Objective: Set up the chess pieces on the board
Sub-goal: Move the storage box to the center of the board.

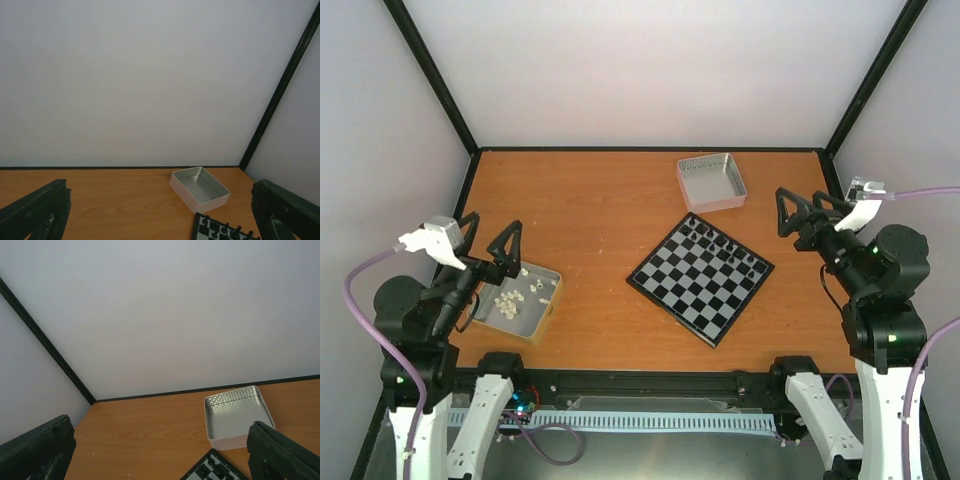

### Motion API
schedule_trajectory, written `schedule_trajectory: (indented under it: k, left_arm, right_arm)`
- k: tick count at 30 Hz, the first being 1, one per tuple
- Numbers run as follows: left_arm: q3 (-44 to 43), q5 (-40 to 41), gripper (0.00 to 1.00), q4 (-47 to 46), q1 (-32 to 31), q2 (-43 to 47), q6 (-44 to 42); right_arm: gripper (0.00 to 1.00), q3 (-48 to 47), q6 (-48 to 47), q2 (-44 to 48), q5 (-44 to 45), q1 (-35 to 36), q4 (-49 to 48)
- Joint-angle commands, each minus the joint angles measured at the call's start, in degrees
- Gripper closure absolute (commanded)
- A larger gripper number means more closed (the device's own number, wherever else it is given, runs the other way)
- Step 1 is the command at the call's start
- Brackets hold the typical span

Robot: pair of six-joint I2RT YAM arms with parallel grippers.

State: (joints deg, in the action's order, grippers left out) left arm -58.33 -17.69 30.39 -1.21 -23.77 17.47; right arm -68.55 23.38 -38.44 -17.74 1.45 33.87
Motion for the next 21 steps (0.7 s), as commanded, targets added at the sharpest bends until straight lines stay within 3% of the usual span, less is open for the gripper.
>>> schedule_trajectory:
  k: [1,4,13,21]
  left_arm:
    - [1.86,-5.67,0.00,-0.98,0.71,0.47,2.33]
    - [6.71,-7.90,0.00,-3.44,0.70,0.56,5.59]
    - [12.58,7.86,0.01,6.32,0.69,-12.14,18.71]
    - [16.08,15.81,0.06,3.60,0.73,-26.43,22.25]
  right_arm:
    - [0.07,2.64,1.56,1.54,-3.05,-0.72,0.75]
    - [0.07,5.99,2.69,2.43,-3.48,-0.79,-0.42]
    - [0.13,7.87,-0.46,-3.14,-7.61,-0.82,1.69]
    - [0.19,12.86,0.72,-6.30,-9.29,-0.83,-2.67]
